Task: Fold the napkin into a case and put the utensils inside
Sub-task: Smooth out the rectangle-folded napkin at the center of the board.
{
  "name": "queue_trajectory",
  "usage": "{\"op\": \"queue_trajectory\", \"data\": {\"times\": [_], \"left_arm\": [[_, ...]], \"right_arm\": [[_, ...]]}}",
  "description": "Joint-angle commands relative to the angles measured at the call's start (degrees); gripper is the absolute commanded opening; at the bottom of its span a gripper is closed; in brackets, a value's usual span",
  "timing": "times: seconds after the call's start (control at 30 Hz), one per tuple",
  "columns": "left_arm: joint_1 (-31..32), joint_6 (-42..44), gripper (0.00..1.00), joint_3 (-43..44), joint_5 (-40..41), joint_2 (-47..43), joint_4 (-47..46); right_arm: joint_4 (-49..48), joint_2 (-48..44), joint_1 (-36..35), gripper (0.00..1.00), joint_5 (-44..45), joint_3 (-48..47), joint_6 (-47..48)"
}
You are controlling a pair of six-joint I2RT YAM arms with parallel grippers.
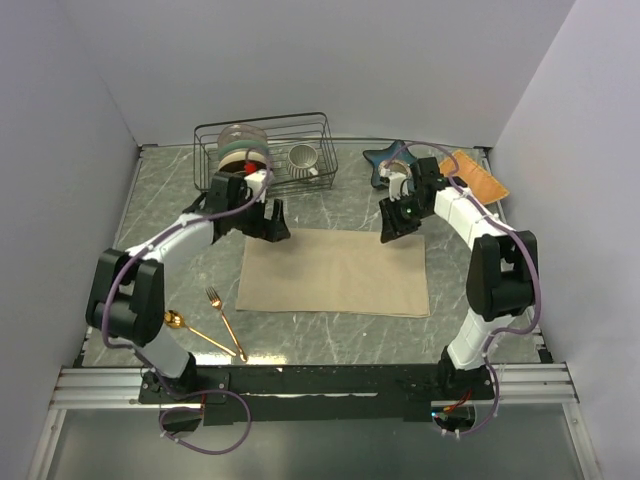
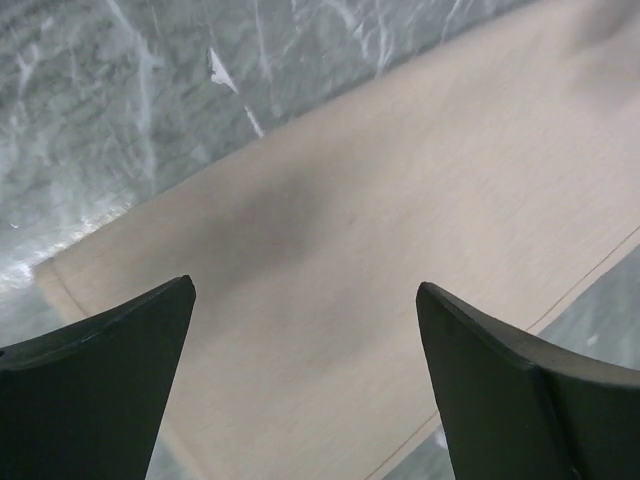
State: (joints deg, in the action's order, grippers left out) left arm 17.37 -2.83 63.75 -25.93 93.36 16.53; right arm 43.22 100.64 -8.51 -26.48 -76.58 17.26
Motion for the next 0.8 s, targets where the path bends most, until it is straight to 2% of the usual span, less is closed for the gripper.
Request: {"op": "queue_trajectory", "data": {"times": [0.0, 0.03, 0.1, 0.17, 0.2, 0.27, 0.33, 0.4, 0.43, 0.57, 0.77], "left_arm": [[-0.22, -21.66, 0.99, -11.08, -4.9, -12.19, -22.75], [-0.23, -22.73, 0.99, -13.19, -7.61, -14.41, -25.12], [-0.23, -27.29, 0.99, -18.47, -10.18, -19.77, -32.31], [-0.23, -29.59, 0.99, -20.59, -11.25, -21.37, -35.33], [-0.23, -35.0, 0.99, -20.24, -9.24, -20.42, -34.65], [-0.4, -40.13, 0.99, -17.79, -8.51, -17.18, -33.67], [-0.32, -46.35, 0.99, -18.12, -12.46, -10.33, -40.22], [1.26, -52.51, 0.99, -19.97, -7.49, -7.25, -44.47], [1.88, -52.89, 0.99, -20.41, -5.64, -6.53, -45.7], [5.47, -57.28, 0.99, -20.77, -0.01, -1.53, -50.63], [7.07, -62.12, 0.99, -19.45, 6.15, 9.18, -61.15]], "right_arm": [[-5.34, -5.44, 0.87, 0.57, -13.84, 0.63, -6.43], [-6.82, -8.85, 0.78, 0.66, -17.08, 2.29, -7.58], [-10.16, -12.12, 0.78, 1.0, -19.74, 4.58, -14.05], [-17.62, -14.85, 0.52, 1.0, -22.56, 8.27, -19.86], [-20.6, -15.12, 0.52, 1.0, -23.26, 9.5, -26.24], [-30.18, -14.34, -0.01, 1.0, -25.54, 12.84, -32.95], [-39.38, -13.55, -0.97, 1.0, -25.82, 16.43, -42.19], [-45.39, -13.71, -2.55, 1.0, -23.19, 18.99, -48.68], [-50.29, -13.28, -3.08, 1.0, -22.31, 20.75, -50.2], [-53.94, -8.37, -5.63, 1.0, -20.02, 19.8, -53.38], [-52.8, 0.34, -7.31, 1.0, -20.36, 16.46, -50.75]]}}
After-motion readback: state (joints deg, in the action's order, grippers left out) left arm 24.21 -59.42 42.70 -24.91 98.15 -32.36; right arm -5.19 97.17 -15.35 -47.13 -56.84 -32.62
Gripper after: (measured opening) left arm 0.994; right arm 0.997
